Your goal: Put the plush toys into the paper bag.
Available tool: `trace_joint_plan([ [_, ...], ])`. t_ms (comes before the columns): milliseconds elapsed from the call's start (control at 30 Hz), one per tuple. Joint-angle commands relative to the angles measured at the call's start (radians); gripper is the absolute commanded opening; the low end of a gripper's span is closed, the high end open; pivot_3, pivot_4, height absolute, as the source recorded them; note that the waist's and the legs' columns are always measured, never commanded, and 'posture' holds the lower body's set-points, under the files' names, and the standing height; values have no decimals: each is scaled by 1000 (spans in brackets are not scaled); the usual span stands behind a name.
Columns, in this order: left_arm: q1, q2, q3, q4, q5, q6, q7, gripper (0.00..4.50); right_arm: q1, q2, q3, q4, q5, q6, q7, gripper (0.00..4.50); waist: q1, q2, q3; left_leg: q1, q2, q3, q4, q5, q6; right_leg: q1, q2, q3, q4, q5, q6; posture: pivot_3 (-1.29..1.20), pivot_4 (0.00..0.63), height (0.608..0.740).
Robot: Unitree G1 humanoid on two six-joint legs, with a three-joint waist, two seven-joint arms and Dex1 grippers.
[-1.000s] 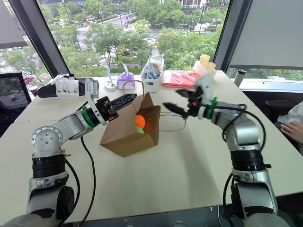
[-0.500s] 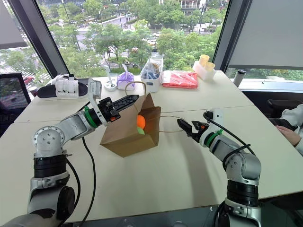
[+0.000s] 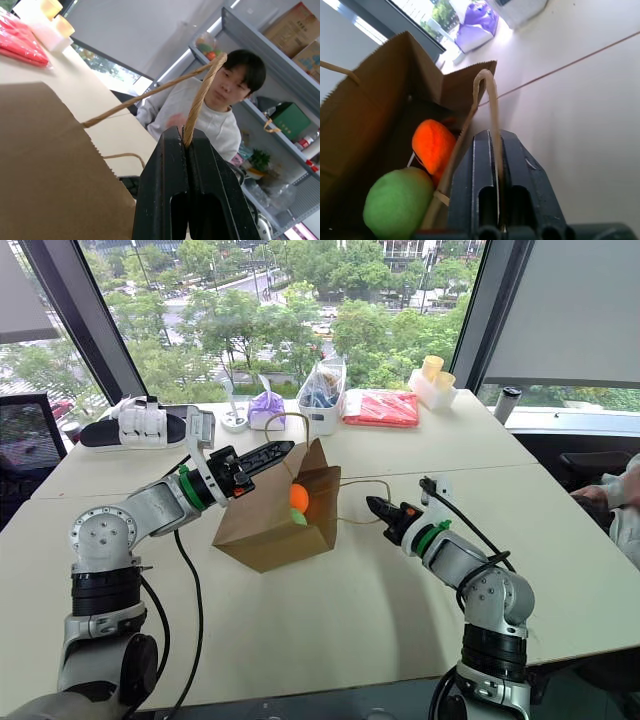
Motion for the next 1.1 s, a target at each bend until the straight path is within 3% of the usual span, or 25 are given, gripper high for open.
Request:
trace_joint_plan([
  [33,-44,14,-22,-24,25,-33,-55,0,-35,-8,-38,-93,90,-64,32,34,0,0,0,0,0,0,0,0,0,0,0,0,0,0,0,0,150,740],
  [200,-200,42,-76,93,134,-103,-197,0,-183,-80,-99,-120,222,-120,32,34,2,0,0,-1,0,0,1,0,0,0,0,0,0,0,0,0,150,740],
  [400,-264,65,-121,238,261,-174,-350,0,-267,-134,-105,-120,325,-158,0,34,-5,0,0,2,0,0,-3,0,0,1,1,-1,-1,0,0,0,150,740],
  [667,-168,51,-141,329,400,-246,-410,0,-145,-107,-29,-188,387,-157,-62,34,-2,0,-1,0,0,0,-2,0,1,-2,0,0,0,0,0,0,150,740],
  [1000,-146,10,-77,297,373,-192,-384,0,-20,-103,39,-212,386,-197,-100,34,0,0,0,-1,0,0,-1,0,1,-2,0,0,1,0,0,0,150,740],
  [1033,-144,7,-73,292,369,-184,-383,0,-14,-110,40,-210,383,-201,-102,276,0,0,0,-1,0,0,-1,0,1,-2,0,0,1,0,0,0,150,740],
  [1100,-142,-2,-64,285,364,-174,-371,553,-4,-122,39,-212,392,-210,-96,876,0,0,0,-1,0,0,-1,0,1,-2,0,0,1,0,0,0,150,740],
])
